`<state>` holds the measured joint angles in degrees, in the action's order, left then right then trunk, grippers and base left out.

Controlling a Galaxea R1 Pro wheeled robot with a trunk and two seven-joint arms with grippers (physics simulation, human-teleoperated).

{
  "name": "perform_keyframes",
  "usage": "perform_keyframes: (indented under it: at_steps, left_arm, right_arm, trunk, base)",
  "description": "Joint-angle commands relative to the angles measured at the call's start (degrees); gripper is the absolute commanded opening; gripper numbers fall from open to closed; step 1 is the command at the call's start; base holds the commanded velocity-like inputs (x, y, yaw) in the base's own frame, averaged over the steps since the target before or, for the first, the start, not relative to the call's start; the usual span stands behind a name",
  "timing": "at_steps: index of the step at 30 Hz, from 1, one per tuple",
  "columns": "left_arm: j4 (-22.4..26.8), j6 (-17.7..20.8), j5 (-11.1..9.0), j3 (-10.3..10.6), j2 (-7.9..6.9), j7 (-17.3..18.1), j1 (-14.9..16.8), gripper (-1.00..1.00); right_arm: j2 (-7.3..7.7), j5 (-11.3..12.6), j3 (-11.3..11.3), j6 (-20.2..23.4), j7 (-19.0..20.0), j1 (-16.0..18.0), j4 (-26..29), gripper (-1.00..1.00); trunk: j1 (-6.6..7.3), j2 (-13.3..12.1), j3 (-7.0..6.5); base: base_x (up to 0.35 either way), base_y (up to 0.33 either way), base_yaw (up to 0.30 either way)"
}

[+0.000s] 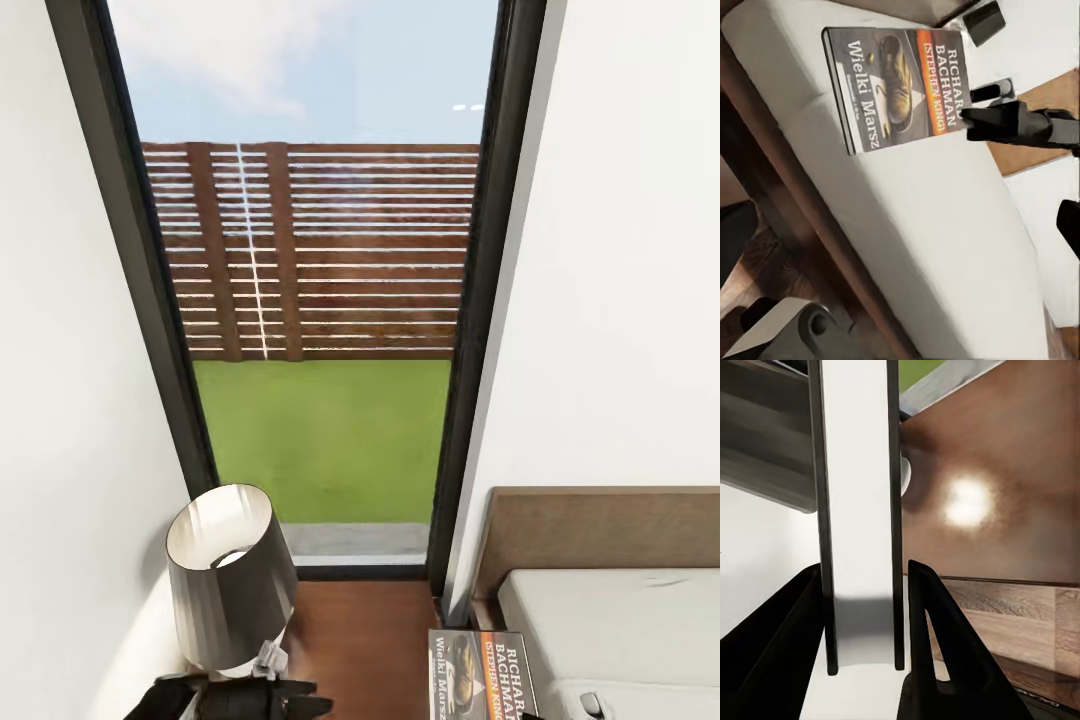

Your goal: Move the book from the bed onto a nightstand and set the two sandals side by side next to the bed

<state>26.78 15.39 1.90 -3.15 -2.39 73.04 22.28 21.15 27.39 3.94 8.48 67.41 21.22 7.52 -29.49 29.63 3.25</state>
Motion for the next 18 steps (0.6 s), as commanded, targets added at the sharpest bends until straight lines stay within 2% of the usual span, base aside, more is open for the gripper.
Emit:
perform_keyframes:
  at_steps: [1, 5, 8, 12, 18]
  left_arm:
    - [2.06, 2.84, -0.16, -0.21, -0.14, 1.32, 0.03, 1.00]
    - [4.51, 5.37, -0.63, -0.17, -2.02, 4.74, -0.35, 1.00]
    - [4.14, 3.51, -0.77, -0.05, -3.28, 5.30, -0.64, 1.00]
    - [2.20, 1.62, -0.67, 0.05, -2.73, 5.21, -0.72, 1.00]
    - [1.66, 1.18, -0.58, -0.01, -2.31, 5.23, -0.74, 1.00]
  right_arm:
    - [0.03, 0.61, 0.37, 0.57, 0.10, 0.05, 0.03, -1.00]
    - [0.03, 0.57, 0.37, 0.57, 0.09, 0.05, 0.04, -1.00]
    - [0.03, 0.57, 0.37, 0.57, 0.09, 0.05, 0.04, -1.00]
    - [0.03, 0.59, 0.37, 0.57, 0.18, 0.05, 0.12, -1.00]
    - [0.05, 0.79, 0.41, 1.43, 0.66, 0.05, 0.86, -1.00]
  trunk:
    - [-0.03, 0.11, 0.13]
    - [-0.03, 0.11, 0.13]
    - [-0.03, 0.11, 0.13]
    - [-0.03, 0.11, 0.13]
    - [-0.03, 0.11, 0.13]
  base:
    - [0.000, 0.000, 0.000]
    - [0.000, 0.000, 0.000]
    - [0.000, 0.000, 0.000]
    - [0.000, 0.000, 0.000]
    - [0.000, 0.000, 0.000]
